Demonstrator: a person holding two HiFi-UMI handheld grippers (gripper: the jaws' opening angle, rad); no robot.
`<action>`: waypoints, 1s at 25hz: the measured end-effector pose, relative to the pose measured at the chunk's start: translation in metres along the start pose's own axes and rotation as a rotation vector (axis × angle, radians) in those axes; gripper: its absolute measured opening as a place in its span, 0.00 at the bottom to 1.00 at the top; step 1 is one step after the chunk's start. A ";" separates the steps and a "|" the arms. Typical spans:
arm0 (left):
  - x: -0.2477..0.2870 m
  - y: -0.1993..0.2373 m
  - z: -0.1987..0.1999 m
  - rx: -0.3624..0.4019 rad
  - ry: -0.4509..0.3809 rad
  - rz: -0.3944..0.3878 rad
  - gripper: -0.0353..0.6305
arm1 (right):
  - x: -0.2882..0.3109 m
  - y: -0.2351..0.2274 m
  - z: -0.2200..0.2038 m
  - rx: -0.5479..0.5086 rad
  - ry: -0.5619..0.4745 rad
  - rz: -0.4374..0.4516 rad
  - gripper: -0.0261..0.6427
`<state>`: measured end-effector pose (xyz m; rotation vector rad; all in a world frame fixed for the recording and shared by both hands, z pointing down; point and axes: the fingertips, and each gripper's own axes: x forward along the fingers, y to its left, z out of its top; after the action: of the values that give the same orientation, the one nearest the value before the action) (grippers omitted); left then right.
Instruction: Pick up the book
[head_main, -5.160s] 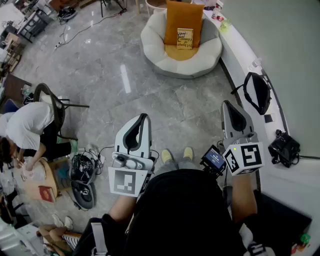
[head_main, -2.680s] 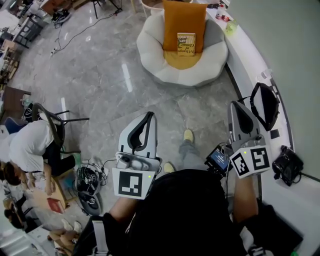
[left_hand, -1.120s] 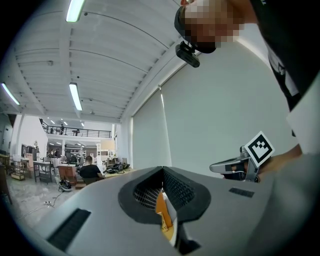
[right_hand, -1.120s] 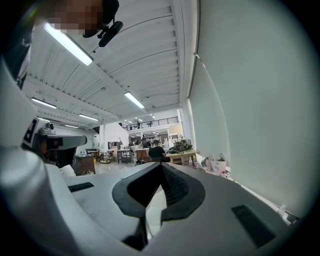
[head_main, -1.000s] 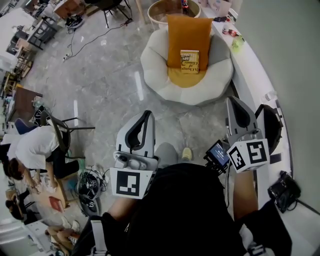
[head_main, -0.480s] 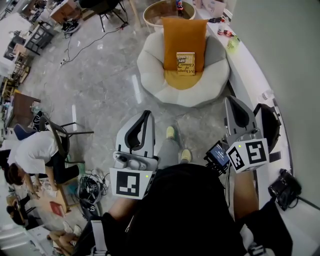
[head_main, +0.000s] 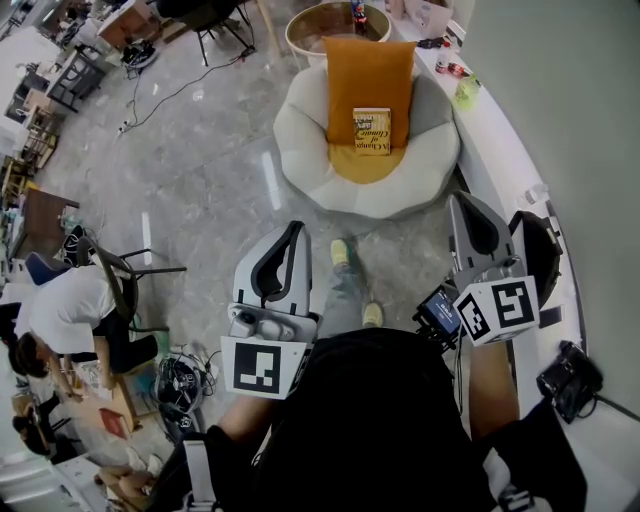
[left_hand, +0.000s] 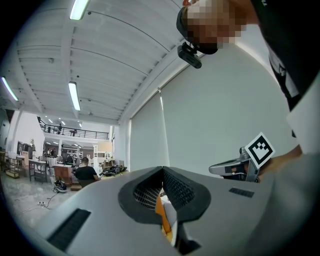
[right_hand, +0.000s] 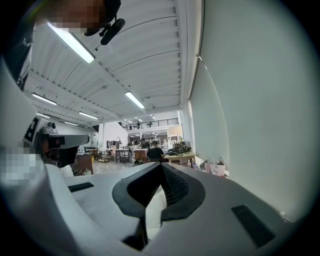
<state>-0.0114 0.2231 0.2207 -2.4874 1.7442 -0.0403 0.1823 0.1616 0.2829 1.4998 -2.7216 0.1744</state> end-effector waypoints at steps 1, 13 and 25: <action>0.000 0.002 0.000 0.005 -0.006 -0.002 0.07 | 0.001 0.001 0.000 0.000 0.000 -0.002 0.06; 0.040 0.024 -0.011 -0.011 -0.015 -0.010 0.07 | 0.038 -0.018 -0.003 -0.014 0.025 -0.020 0.06; 0.100 0.072 -0.016 -0.013 -0.033 -0.018 0.07 | 0.107 -0.039 0.002 -0.027 0.040 -0.036 0.06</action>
<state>-0.0461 0.1037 0.2259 -2.4985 1.7149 0.0101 0.1579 0.0513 0.2924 1.5206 -2.6531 0.1643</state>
